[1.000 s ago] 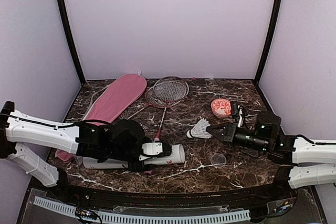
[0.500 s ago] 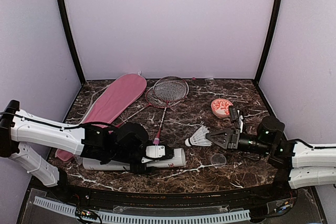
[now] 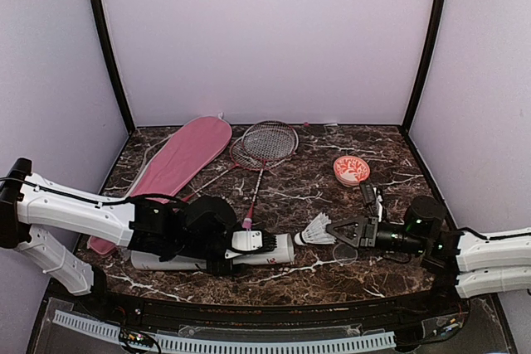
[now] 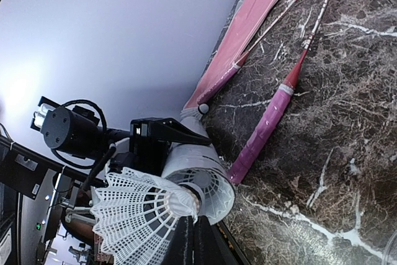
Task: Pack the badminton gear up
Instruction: Place the shuttlecock in the shuttle tube.
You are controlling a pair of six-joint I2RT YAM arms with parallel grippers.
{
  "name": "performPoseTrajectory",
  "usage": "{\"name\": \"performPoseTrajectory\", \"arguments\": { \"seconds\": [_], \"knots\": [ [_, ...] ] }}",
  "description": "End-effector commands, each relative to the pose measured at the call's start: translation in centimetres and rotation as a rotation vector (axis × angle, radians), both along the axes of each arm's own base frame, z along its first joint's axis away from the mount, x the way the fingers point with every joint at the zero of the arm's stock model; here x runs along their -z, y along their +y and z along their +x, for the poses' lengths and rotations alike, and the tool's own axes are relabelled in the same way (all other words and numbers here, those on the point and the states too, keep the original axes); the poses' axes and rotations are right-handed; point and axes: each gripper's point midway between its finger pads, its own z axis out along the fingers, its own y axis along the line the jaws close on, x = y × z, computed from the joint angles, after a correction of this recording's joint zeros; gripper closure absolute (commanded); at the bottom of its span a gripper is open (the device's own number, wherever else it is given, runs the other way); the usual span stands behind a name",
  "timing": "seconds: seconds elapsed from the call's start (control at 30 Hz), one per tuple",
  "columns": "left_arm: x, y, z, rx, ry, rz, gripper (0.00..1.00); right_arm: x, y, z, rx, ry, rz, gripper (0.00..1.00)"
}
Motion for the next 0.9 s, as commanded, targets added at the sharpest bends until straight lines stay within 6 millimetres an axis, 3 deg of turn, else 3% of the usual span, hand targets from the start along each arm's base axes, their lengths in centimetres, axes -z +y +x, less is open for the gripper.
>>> {"name": "performPoseTrajectory", "arguments": {
  "seconds": [0.0, 0.57, 0.87],
  "knots": [
    [-1.4, -0.7, 0.4, -0.021, -0.025, -0.040, 0.38, -1.1, 0.5, -0.4, -0.037, -0.025, 0.067, 1.00],
    [-3.7, -1.3, 0.0, -0.012, -0.007, -0.135, 0.37, -0.7, 6.1, -2.4, -0.180, -0.011, 0.051, 1.00],
    [-3.8, -1.3, 0.0, -0.014, -0.012, -0.139, 0.37, 0.3, 7.0, -2.9, -0.225, 0.009, -0.001, 1.00]
  ]
}}
